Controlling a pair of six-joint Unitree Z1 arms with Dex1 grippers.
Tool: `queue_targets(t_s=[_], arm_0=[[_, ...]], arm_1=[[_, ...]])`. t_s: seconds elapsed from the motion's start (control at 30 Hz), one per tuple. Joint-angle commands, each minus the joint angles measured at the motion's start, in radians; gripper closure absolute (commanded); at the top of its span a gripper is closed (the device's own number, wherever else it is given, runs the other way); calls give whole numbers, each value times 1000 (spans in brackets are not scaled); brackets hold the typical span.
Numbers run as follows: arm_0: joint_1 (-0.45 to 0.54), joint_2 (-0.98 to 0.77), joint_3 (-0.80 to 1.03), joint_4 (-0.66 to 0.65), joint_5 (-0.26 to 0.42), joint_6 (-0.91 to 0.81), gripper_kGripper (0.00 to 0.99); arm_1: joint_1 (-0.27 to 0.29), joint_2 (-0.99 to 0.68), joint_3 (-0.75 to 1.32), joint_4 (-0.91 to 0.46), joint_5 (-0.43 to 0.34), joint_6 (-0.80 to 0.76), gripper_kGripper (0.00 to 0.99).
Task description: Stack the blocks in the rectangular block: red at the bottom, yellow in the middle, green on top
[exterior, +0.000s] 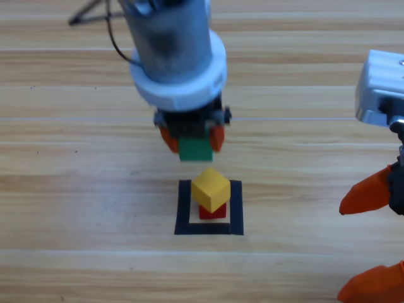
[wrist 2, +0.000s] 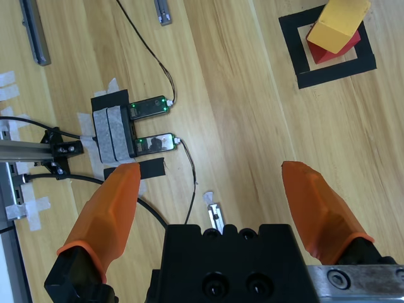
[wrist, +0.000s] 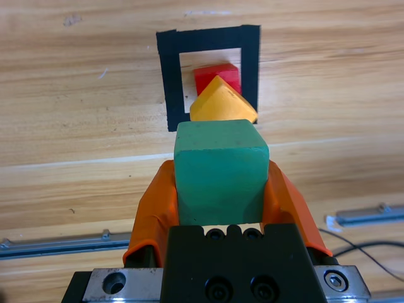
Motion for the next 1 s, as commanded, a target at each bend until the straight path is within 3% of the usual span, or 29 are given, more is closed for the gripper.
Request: queue_targets(t_s=[0.03,0.6,0.7,0.8,1.0], arm_0=[[-39,111,-21,4,17,-41,915],[-41,164,-55,-5,28,-39,909],[-41,174,-55,-16,26,-30,909],[-41,174,-52,-25,23,-15,909],[-41,174,-44,-39,23,2,909]], arm_1=[[-36,-8,38,-15,-22,6,0],[-36,-7,38,-15,-34,6,0],[-39,81,9,-7,-204,68,0],[-42,53,22,1,-128,40,0],[-42,6,28,-2,-88,37,0]])
